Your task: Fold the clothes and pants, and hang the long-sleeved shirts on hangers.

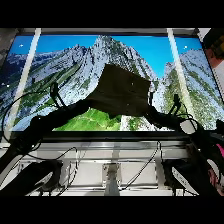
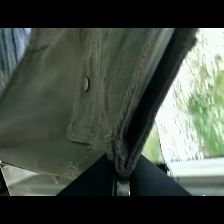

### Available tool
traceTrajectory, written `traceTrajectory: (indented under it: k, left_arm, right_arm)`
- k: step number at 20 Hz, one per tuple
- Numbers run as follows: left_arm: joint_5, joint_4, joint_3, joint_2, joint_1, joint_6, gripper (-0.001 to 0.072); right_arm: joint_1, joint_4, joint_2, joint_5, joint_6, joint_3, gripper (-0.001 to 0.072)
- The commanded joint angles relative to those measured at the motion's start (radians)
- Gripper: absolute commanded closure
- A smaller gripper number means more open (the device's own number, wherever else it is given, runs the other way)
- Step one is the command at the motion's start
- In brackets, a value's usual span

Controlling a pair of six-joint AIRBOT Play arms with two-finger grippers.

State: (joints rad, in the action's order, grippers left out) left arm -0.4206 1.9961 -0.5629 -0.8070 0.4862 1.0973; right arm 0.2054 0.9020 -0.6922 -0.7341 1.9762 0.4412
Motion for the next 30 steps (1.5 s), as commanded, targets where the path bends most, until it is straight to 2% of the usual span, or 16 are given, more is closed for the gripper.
traceTrajectory:
  k: [1,3,4,6,7,9,11,15,19,25,27,30]
  left_arm:
    - [-0.028,-0.244,0.0,0.088,0.124,-0.277,0.0697]
    - [0.032,-0.282,0.0,0.079,0.2,-0.382,0.0697]
    - [0.103,-0.33,-0.001,0.065,0.22,-0.43,0.0697]
    - [0.243,-0.397,-0.016,0.003,0.195,-0.538,0.0697]
    - [0.309,-0.395,-0.034,-0.043,0.172,-0.552,0.0696]
    - [0.399,-0.396,-0.102,-0.164,0.128,-0.551,0.0696]
    - [0.433,-0.396,-0.201,-0.304,0.098,-0.551,0.0695]
    - [0.557,-0.395,-0.375,-0.522,0.092,-0.552,0.0694]
    - [0.557,-0.395,-0.482,-0.641,0.092,-0.552,0.0694]
    - [0.565,-0.395,-0.503,-0.719,0.073,-0.552,0.0694]
    - [0.618,-0.394,-0.506,-0.759,0.066,-0.552,0.0694]
    - [0.808,-0.388,-0.507,-0.831,0.059,-0.552,0.0693]
  right_arm:
    - [0.031,0.085,0.099,-0.145,0.17,0.0,0.0685]
    - [0.06,0.084,0.118,-0.122,0.258,0.001,0.0685]
    - [0.063,0.076,0.114,-0.1,0.278,0.005,0.0685]
    - [0.062,0.085,0.094,-0.009,0.288,0.021,0.0685]
    - [0.062,0.091,0.071,0.063,0.31,0.032,0.0686]
    - [0.062,0.096,0.003,0.181,0.384,0.047,0.0685]
    - [0.062,0.096,-0.084,0.294,0.433,0.051,0.0686]
    - [0.062,0.086,-0.237,0.562,0.575,0.053,0.0686]
    - [0.062,0.094,-0.362,0.6,0.596,0.155,0.0686]
    - [0.048,0.098,-0.558,0.626,0.596,0.32,0.0686]
    - [0.048,0.097,-0.599,0.647,0.597,0.34,0.0686]
    - [0.048,0.097,-0.633,0.703,0.596,0.342,0.0685]
